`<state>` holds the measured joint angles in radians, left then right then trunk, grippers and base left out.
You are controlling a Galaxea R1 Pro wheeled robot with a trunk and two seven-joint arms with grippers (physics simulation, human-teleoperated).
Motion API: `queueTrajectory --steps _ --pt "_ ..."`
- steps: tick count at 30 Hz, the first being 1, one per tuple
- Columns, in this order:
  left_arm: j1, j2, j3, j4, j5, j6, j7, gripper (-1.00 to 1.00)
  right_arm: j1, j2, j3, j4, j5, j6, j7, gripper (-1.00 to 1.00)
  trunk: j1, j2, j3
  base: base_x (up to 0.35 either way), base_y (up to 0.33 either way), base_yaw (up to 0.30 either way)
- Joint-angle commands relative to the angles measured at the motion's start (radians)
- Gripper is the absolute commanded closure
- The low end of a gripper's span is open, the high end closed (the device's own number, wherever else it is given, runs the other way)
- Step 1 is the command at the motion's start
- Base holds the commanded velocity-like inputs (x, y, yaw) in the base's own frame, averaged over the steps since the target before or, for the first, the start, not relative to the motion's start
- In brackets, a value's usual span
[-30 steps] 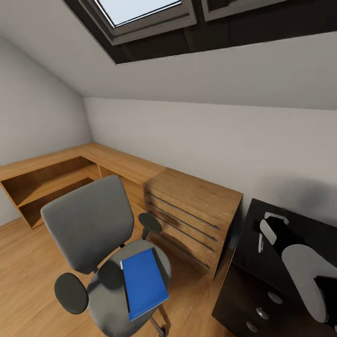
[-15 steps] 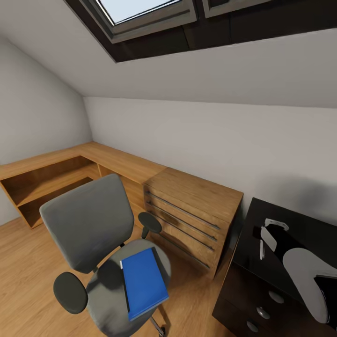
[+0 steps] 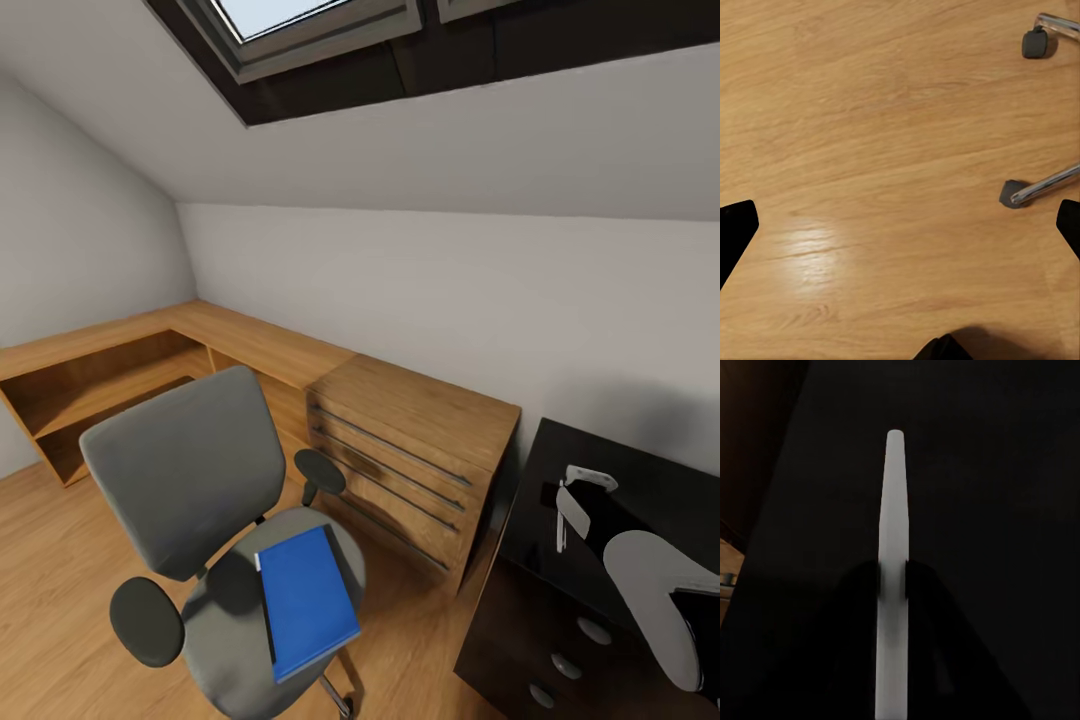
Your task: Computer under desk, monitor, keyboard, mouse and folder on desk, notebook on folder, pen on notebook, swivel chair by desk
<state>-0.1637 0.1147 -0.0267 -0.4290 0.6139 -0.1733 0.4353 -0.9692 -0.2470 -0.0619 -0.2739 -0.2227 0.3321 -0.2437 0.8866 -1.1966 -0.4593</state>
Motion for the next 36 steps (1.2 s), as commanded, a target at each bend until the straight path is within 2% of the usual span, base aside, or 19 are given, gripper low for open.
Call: queueTrajectory --steps 1,13,25,26,36 --pt "0.000 0.000 -0.003 0.000 0.009 -0.005 0.002 -1.00 0.000 0.000 -0.003 -0.002 -0.007 0.004 -0.005 1.00 0.004 -0.008 -0.004 0.000 0.000 0.000" --pt "0.000 0.000 -0.003 0.001 0.009 -0.005 0.003 -1.00 0.000 0.000 -0.003 -0.002 -0.007 0.004 -0.005 1.00 0.050 -0.092 -0.042 0.000 0.000 0.000" --pt "0.000 0.002 -0.002 0.001 0.009 -0.005 0.003 -1.00 0.000 0.001 -0.002 -0.002 -0.006 0.005 -0.006 1.00 0.050 -0.092 -0.042 0.000 0.000 0.000" --pt "0.000 0.002 -0.002 0.001 0.009 -0.005 0.003 -1.00 -0.001 0.001 -0.002 -0.002 -0.006 0.005 -0.007 -1.00 0.050 -0.092 -0.042 0.000 0.000 0.000" --pt "0.000 0.002 -0.001 0.001 0.009 -0.003 0.003 -1.00 -0.001 0.000 -0.003 -0.003 -0.005 0.006 -0.007 -1.00 0.050 -0.092 -0.042 0.000 0.000 0.000"
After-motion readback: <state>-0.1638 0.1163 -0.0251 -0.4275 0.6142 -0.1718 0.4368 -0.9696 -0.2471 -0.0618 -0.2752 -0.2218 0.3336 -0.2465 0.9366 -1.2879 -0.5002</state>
